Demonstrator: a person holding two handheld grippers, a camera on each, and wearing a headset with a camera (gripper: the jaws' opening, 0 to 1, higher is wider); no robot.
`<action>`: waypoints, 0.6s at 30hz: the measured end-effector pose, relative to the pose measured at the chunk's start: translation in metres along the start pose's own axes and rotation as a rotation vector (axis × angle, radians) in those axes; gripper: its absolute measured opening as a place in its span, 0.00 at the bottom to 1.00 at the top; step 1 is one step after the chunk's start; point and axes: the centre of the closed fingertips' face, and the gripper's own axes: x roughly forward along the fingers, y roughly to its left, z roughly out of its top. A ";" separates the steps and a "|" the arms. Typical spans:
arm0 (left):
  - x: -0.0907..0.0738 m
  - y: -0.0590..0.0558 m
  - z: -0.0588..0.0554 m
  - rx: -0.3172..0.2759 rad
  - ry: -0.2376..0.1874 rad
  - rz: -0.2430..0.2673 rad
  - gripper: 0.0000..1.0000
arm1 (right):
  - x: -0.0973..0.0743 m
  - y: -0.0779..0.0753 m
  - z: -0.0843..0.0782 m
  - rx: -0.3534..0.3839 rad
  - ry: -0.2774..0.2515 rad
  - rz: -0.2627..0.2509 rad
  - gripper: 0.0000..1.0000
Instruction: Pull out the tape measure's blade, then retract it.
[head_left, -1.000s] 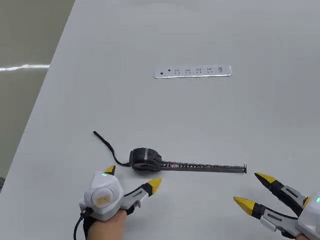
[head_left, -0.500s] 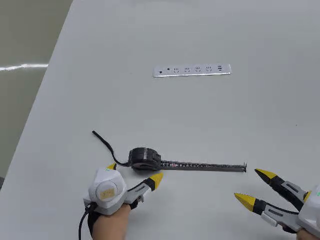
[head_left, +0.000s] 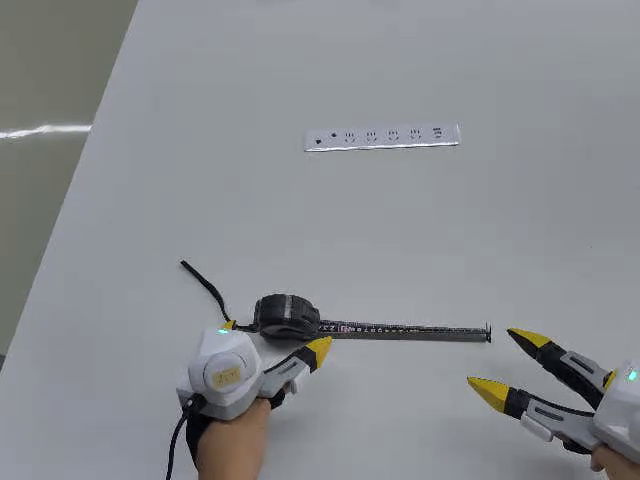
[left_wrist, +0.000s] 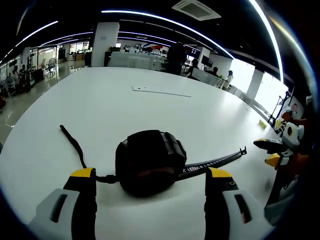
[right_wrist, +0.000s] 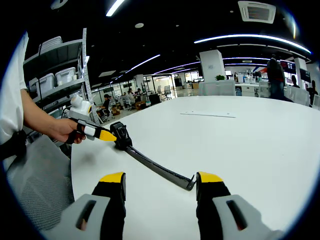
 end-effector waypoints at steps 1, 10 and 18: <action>0.001 0.000 0.001 -0.001 -0.002 0.002 0.89 | 0.000 0.000 0.000 0.001 -0.001 0.000 0.57; 0.007 0.002 -0.001 -0.013 0.015 0.033 0.90 | 0.005 -0.006 0.000 -0.002 0.005 0.007 0.57; 0.012 0.001 -0.002 -0.022 0.023 0.048 0.90 | 0.009 -0.008 0.000 -0.002 0.009 0.015 0.57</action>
